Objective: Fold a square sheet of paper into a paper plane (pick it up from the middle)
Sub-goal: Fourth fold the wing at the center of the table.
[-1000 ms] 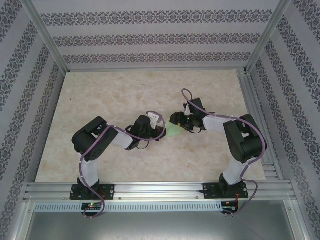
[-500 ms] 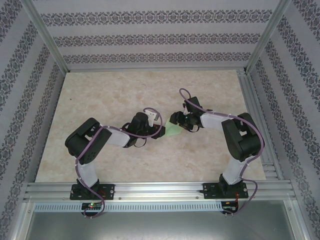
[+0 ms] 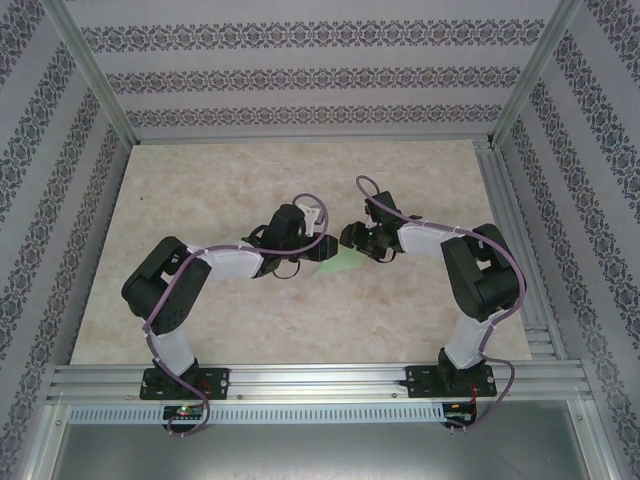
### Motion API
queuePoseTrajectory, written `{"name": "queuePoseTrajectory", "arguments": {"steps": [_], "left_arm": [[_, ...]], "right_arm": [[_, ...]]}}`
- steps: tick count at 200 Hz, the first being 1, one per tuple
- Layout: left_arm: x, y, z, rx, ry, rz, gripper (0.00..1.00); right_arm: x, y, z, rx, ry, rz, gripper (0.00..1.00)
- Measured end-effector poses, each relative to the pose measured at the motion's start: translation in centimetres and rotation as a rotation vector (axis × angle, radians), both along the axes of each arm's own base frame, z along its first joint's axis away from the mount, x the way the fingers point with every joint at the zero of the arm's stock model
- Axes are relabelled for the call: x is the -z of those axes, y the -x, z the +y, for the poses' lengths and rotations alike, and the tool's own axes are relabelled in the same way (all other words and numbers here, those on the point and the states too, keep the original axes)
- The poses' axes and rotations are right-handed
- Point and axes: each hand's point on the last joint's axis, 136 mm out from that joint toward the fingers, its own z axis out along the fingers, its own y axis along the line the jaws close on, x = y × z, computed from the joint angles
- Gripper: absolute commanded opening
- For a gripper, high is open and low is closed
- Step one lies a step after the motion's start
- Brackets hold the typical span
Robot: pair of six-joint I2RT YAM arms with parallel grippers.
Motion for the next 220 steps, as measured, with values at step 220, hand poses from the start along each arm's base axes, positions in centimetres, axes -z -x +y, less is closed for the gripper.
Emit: {"name": "queuePoseTrajectory", "arguments": {"steps": [220], "left_arm": [[5.7, 1.0, 0.9, -0.005, -0.149, 0.2, 0.14]], "right_arm": [[0.7, -0.1, -0.5, 0.013, 0.087, 0.069, 0.47]]}}
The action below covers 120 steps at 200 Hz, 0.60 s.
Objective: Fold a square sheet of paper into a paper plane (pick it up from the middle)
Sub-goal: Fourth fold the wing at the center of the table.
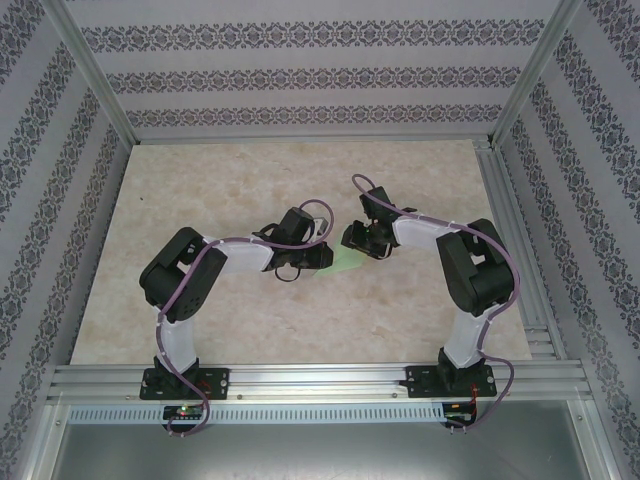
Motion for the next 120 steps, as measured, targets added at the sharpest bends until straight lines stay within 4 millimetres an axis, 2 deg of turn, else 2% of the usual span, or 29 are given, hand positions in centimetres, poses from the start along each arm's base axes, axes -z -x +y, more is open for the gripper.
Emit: {"name": "queuePoseTrajectory", "arguments": {"steps": [120], "left_arm": [[-0.25, -0.07, 0.0, -0.005, 0.0, 0.005, 0.15]], "right_arm": [[0.21, -0.08, 0.23, -0.006, 0.062, 0.036, 0.51]]}}
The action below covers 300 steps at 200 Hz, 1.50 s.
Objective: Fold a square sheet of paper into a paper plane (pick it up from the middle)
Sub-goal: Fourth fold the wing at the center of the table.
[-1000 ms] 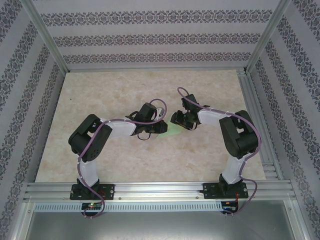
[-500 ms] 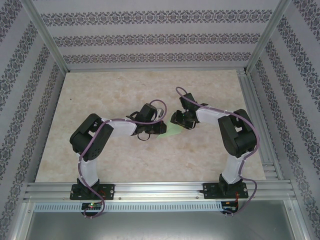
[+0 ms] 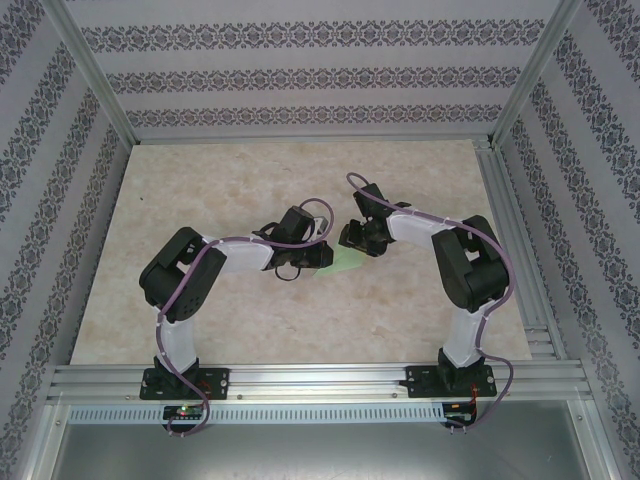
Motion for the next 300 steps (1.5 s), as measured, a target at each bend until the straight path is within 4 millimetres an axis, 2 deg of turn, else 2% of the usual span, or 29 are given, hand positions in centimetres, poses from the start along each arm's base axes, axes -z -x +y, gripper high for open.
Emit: {"name": "queuePoseTrajectory", "arguments": {"steps": [63, 124, 206, 300], "left_arm": [[-2.1, -0.5, -0.4, -0.018, 0.066, -0.033, 0.16], [-2.5, -0.4, -0.8, -0.008, 0.099, -0.021, 0.15], [-0.8, -0.7, -1.3, -0.001, 0.091, 0.002, 0.12], [0.2, -1.1, -1.1, -0.017, 0.065, 0.008, 0.07]], "right_arm": [[0.1, 0.0, 0.0, 0.006, 0.027, 0.01, 0.53], [0.3, 0.0, 0.2, 0.015, 0.03, 0.014, 0.58], [0.3, 0.0, 0.2, 0.02, 0.032, 0.019, 0.55], [0.5, 0.0, 0.0, 0.038, 0.037, 0.024, 0.51]]}}
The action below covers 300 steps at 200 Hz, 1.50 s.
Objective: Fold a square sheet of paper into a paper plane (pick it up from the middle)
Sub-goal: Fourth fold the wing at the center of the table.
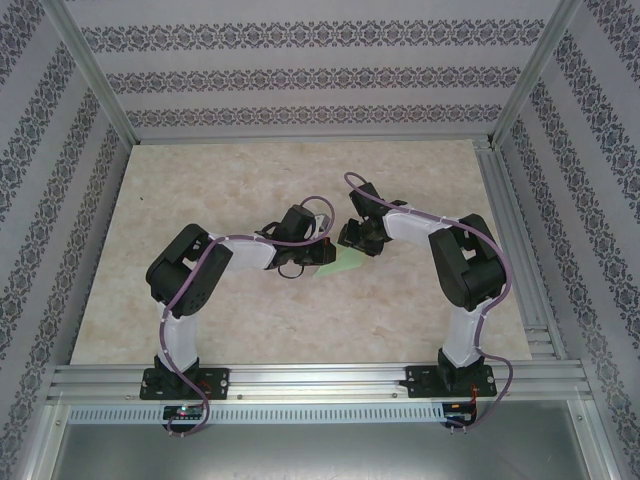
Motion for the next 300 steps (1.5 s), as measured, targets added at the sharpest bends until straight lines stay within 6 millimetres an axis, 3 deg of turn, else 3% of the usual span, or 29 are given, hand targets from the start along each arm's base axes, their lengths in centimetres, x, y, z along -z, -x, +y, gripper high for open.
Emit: {"name": "queuePoseTrajectory", "arguments": {"steps": [241, 300], "left_arm": [[1.3, 0.3, 0.8, -0.015, -0.062, 0.044, 0.04], [1.4, 0.3, 0.9, -0.021, -0.076, 0.052, 0.03]], "right_arm": [[0.2, 0.1, -0.1, 0.002, 0.007, 0.011, 0.53], [-1.2, -0.2, 0.7, -0.037, -0.039, -0.02, 0.59]]}}
